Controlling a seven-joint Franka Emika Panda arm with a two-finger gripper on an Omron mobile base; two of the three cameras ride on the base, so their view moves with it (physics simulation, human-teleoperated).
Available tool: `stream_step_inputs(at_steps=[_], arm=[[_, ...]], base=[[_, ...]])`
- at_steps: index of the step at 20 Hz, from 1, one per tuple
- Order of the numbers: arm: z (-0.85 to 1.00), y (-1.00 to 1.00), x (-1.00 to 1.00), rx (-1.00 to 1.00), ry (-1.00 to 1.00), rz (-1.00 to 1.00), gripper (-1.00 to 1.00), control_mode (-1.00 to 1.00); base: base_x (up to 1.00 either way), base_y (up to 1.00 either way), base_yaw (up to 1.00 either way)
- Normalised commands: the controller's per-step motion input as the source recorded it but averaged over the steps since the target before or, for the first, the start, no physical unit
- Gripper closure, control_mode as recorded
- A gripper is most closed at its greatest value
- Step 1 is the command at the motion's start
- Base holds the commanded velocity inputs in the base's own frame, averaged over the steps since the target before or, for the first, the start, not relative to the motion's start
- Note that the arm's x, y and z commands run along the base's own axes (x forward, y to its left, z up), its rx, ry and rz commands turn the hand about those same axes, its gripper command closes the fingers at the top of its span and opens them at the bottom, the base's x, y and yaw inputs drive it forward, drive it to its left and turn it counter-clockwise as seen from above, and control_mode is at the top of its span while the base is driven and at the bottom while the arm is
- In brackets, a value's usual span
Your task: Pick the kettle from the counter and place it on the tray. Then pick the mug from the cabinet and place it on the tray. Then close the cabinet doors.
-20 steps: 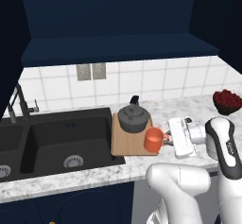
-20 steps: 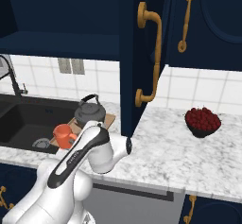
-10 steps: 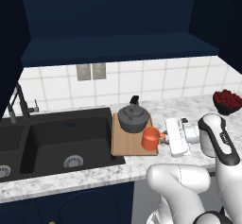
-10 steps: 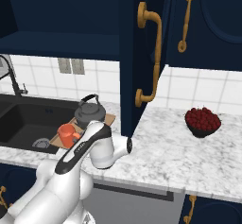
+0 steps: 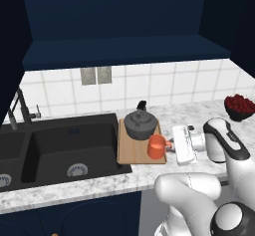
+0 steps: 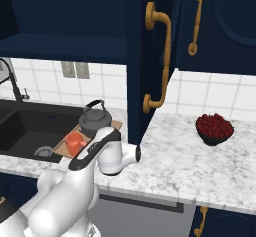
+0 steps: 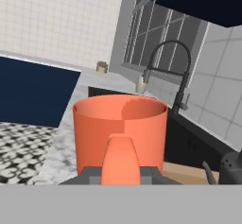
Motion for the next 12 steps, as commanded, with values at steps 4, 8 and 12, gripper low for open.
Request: stream_step_inputs(at_steps=[4, 8, 12], arm=[[-0.2, 0.0, 0.16, 0.0, 0.03, 0.0, 1.0, -1.0], [-0.19, 0.0, 0.17, 0.0, 0.02, 0.0, 1.0, -1.0], [-0.19, 0.0, 0.21, 0.0, 0.03, 0.0, 1.0, -1.0]], base=[[0.0, 0.0, 0.0], [0.0, 0.0, 0.0], [0.0, 0.0, 0.0]])
